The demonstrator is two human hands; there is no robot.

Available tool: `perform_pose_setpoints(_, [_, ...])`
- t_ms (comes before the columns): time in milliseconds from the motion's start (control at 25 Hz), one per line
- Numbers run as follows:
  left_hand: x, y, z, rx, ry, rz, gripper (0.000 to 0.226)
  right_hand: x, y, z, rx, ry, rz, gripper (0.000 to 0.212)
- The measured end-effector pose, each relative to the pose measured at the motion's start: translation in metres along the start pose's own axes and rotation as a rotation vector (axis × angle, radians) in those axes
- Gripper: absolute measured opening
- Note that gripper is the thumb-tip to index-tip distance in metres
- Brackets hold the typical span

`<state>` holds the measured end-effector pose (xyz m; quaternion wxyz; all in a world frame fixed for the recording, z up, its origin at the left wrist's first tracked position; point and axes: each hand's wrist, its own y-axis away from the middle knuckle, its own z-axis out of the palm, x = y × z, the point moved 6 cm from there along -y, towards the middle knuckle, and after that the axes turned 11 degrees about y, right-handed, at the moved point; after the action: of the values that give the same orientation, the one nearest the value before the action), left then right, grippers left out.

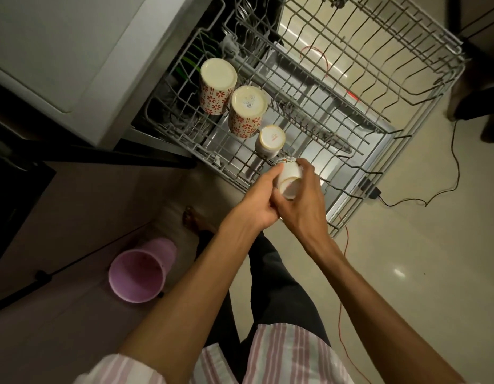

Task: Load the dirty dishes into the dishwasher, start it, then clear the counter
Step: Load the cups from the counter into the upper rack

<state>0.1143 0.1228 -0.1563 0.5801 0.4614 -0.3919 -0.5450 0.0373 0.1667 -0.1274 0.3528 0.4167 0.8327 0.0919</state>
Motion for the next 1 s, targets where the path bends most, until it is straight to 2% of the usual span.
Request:
perform_pose_setpoints(120, [-0.002, -0.016, 0.007, 0.038, -0.076, 0.039, 0.048, 0.008, -0.019, 0.002, 0.034, 0.084, 0.004, 0.074])
perform_pose_setpoints(280, [0.005, -0.037, 0.009, 0.180, -0.348, 0.317, 0.047, 0.020, -0.050, 0.007, 0.043, 0.137, -0.023, 0.055])
perform_pose_setpoints(400, [0.008, -0.041, 0.016, 0.150, -0.441, 0.447, 0.041, 0.028, -0.069, 0.010, -0.002, 0.192, -0.032, 0.051])
perform_pose_setpoints(600, [0.014, -0.053, 0.024, 0.168, -0.498, 0.477, 0.031, 0.029, -0.093, 0.013, -0.098, 0.284, -0.035, 0.041])
perform_pose_setpoints(720, [0.017, -0.060, 0.027, 0.154, -0.522, 0.446, 0.020, 0.032, -0.105, 0.016, -0.177, 0.316, -0.015, 0.044])
perform_pose_setpoints(1000, [0.014, -0.064, 0.031, 0.161, -0.559, 0.386, 0.032, 0.040, -0.113, 0.024, -0.283, 0.293, 0.002, 0.054])
